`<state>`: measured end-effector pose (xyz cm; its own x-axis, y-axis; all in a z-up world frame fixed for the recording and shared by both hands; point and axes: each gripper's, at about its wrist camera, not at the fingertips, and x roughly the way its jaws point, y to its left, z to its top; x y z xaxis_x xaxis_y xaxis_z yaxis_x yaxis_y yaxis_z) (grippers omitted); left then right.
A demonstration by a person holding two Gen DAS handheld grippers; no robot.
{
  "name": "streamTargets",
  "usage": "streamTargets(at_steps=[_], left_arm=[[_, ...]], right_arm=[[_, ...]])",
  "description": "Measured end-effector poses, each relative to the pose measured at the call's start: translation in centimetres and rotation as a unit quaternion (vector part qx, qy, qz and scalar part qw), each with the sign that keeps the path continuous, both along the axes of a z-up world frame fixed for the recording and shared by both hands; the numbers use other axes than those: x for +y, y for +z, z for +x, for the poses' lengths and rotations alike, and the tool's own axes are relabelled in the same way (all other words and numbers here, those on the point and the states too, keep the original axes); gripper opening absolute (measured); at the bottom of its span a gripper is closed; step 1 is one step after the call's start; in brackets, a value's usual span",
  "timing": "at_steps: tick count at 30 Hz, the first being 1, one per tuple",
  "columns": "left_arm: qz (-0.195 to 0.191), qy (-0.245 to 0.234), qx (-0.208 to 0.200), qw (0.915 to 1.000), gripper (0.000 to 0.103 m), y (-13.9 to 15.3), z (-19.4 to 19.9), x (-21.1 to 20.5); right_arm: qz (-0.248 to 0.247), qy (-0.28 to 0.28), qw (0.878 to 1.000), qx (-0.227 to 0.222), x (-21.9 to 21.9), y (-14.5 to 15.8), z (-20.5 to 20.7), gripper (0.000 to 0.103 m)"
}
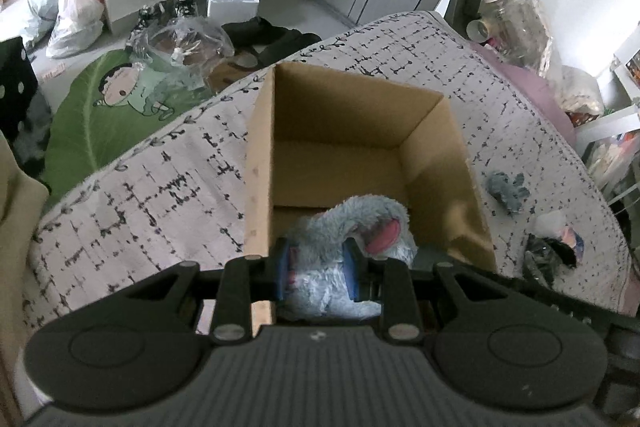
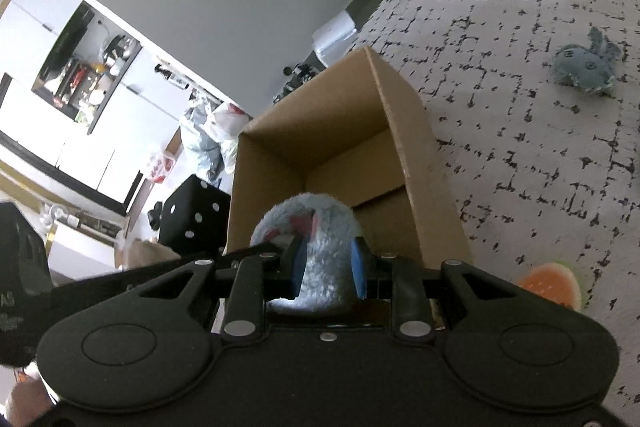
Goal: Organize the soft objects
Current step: 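Open the left gripper to drop the plush into the cardboard box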
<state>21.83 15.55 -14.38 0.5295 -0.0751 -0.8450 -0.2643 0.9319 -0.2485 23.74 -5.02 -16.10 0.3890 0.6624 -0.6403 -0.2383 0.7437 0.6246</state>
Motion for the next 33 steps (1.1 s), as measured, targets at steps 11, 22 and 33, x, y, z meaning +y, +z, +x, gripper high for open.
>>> streamTargets(at_steps=[11, 22, 33], left_arm=[[0.035, -0.018, -0.004, 0.9992, 0.030, 2.0, 0.2, -1.7], [0.045, -0.036, -0.025, 0.9980, 0.056, 5.7, -0.7, -4.9], [0.057, -0.043, -0.036, 0.9968, 0.076, 8.2, -1.8, -8.1]], right_arm=[[0.008, -0.003, 1.000, 0.000, -1.2, 1.5, -0.9, 0.043], [0.010, -0.024, 0.999, -0.030, -4.7, 4.6, -2.7, 0.059], [-0.029, -0.064, 0.996, -0.054, -9.8, 6.9, -4.8, 0.084]])
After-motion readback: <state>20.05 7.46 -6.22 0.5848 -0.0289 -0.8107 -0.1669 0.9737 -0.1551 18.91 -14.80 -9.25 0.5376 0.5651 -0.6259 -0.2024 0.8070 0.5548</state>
